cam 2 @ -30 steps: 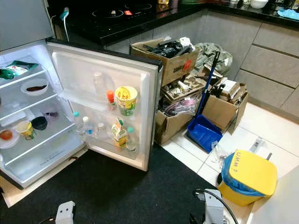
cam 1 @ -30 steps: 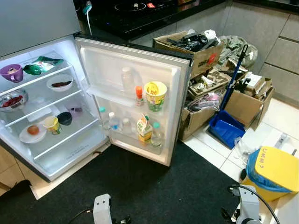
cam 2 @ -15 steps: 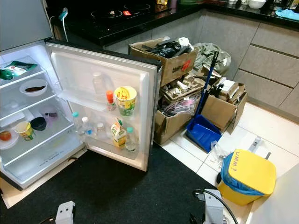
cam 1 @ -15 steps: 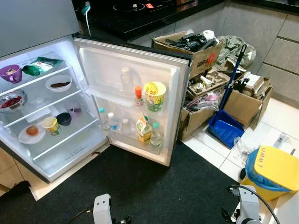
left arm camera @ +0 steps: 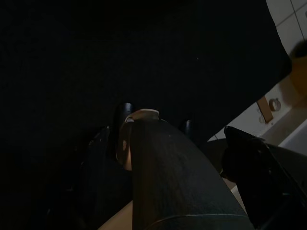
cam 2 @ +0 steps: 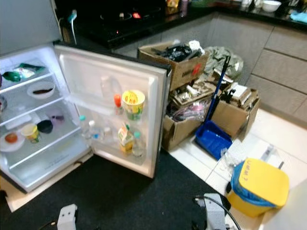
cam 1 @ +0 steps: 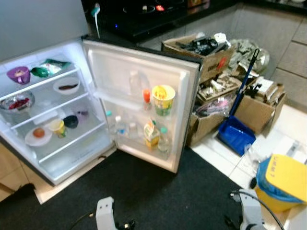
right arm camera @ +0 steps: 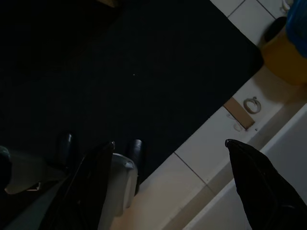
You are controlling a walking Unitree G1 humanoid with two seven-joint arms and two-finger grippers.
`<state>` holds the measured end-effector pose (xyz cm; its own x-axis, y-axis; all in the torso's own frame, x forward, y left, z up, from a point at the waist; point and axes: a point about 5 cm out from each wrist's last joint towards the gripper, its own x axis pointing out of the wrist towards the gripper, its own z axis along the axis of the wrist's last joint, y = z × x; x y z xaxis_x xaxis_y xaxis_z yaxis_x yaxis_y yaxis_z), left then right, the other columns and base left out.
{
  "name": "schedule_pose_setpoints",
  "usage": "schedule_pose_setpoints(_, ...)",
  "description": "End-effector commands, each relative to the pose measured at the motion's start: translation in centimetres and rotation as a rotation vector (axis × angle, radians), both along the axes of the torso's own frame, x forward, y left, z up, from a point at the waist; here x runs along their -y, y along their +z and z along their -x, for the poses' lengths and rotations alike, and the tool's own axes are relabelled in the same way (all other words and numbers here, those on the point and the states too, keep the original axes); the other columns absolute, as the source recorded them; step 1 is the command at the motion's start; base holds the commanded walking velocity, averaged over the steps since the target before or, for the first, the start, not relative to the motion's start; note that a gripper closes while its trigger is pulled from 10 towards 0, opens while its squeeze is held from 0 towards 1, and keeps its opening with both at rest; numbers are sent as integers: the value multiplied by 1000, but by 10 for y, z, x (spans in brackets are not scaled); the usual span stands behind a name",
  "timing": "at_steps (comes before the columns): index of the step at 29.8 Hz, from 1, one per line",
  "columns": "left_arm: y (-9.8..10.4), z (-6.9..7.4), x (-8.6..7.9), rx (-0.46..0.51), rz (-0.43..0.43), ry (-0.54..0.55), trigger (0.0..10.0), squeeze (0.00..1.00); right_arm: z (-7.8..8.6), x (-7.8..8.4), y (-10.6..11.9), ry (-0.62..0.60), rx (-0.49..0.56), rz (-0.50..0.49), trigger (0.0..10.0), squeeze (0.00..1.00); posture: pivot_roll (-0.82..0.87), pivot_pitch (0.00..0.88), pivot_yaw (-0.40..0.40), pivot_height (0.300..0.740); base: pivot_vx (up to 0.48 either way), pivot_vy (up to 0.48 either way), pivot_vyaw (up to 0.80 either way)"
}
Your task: Restocking fridge
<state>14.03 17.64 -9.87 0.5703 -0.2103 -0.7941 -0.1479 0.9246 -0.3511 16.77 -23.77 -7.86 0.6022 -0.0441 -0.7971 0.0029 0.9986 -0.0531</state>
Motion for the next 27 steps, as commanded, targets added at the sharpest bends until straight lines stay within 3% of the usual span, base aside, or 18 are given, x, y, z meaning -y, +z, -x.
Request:
schedule_pose_setpoints(1,0,1,-4,-1,-7,12,10000,0,1,0,-1,6,-9,7,10000,0,-63,0,0,740,0,0,0)
schedule_pose_setpoints(15,3,-6,-2,24,-12,4,10000,0,3,-5,-3,51,-33,15,10000,0,-65,0,3,740,0,0,0)
schedule_pose_setpoints(27,3,-7,-1,26,-13,1,10000,0,4,-6,-4,60,-37,6,10000,0,-65,0,3,740,0,0,800)
